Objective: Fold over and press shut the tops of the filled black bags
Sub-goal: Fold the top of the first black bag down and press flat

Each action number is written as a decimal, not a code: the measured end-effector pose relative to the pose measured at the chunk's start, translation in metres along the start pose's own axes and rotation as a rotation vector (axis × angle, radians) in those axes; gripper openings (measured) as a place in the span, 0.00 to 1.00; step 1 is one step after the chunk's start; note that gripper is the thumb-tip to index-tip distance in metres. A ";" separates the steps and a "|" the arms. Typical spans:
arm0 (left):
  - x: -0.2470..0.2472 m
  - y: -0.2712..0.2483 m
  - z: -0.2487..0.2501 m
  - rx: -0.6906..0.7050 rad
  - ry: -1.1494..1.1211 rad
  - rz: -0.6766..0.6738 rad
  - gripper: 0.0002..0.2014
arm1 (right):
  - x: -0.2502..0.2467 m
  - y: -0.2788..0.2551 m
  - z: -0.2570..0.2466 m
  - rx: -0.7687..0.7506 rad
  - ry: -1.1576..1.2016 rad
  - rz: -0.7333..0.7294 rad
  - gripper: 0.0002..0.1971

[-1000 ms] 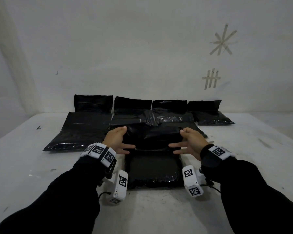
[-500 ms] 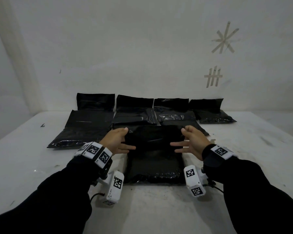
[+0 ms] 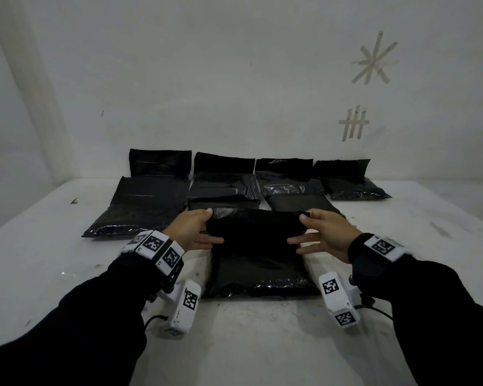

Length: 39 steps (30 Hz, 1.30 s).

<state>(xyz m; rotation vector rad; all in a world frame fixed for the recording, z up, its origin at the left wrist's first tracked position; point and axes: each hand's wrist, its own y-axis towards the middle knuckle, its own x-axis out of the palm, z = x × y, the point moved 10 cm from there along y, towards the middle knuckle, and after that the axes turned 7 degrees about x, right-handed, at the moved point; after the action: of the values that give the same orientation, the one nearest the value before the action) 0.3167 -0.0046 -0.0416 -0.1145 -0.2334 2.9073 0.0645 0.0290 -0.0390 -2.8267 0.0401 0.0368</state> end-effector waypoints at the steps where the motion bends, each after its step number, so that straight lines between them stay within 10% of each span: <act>1: 0.000 0.000 0.001 0.003 0.008 0.001 0.18 | 0.001 0.000 0.002 0.014 -0.002 -0.011 0.06; 25: -0.005 -0.004 -0.003 0.011 0.090 -0.021 0.19 | -0.002 0.001 -0.001 -0.046 -0.097 -0.035 0.06; 39: -0.002 -0.012 -0.003 0.049 0.359 -0.189 0.11 | 0.003 -0.006 0.002 -0.024 -0.593 -0.123 0.07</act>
<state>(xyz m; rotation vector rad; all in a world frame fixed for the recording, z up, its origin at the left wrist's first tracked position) 0.3217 0.0073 -0.0422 -0.5672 -0.1041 2.6428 0.0673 0.0354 -0.0393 -2.7158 -0.2662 0.8396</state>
